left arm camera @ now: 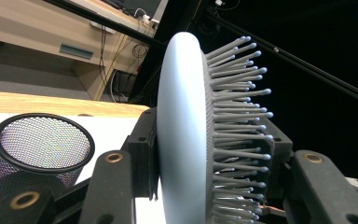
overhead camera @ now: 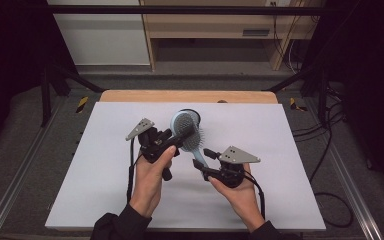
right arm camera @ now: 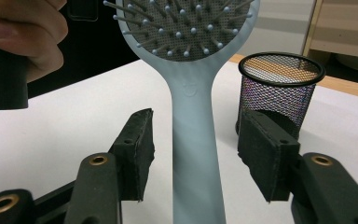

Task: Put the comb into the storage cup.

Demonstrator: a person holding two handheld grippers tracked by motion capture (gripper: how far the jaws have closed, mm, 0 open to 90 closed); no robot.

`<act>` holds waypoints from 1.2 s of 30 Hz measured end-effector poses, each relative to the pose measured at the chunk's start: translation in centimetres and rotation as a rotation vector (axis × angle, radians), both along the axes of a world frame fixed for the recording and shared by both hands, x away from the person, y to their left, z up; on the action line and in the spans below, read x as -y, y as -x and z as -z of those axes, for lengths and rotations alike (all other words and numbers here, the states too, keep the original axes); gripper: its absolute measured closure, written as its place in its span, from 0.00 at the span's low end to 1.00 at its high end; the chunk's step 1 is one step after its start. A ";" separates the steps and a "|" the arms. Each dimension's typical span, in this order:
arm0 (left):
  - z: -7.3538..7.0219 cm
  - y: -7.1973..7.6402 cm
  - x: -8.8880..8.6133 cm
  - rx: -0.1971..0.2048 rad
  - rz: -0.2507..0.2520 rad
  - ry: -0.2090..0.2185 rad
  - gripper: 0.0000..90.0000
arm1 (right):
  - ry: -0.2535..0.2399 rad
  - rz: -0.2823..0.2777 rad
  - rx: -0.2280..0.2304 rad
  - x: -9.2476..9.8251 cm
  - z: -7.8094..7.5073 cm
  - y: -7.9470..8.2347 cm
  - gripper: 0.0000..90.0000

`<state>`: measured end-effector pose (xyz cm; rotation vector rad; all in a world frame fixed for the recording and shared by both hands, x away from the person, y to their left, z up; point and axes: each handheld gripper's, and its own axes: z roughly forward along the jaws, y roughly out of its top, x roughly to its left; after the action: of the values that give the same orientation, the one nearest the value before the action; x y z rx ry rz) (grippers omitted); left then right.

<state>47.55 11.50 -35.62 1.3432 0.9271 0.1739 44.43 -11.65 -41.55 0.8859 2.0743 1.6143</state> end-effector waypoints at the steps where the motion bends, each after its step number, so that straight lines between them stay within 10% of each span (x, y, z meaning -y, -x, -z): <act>1: 0.0 0.0 0.0 0.001 -0.003 -0.001 0.57 | 0.001 0.001 -0.001 0.0 0.0 0.0 0.50; 30: 0.1 0.1 -0.9 0.052 -0.042 -0.055 0.57 | 0.011 0.037 -0.042 0.4 0.3 -0.6 0.29; 36: -0.1 0.1 -1.4 0.071 -0.061 -0.067 0.57 | 0.074 0.082 -0.039 0.8 0.6 -0.9 0.24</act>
<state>47.42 12.88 -35.57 1.3624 0.9095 0.3002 45.35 -12.40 -42.20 0.9705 2.0814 1.4800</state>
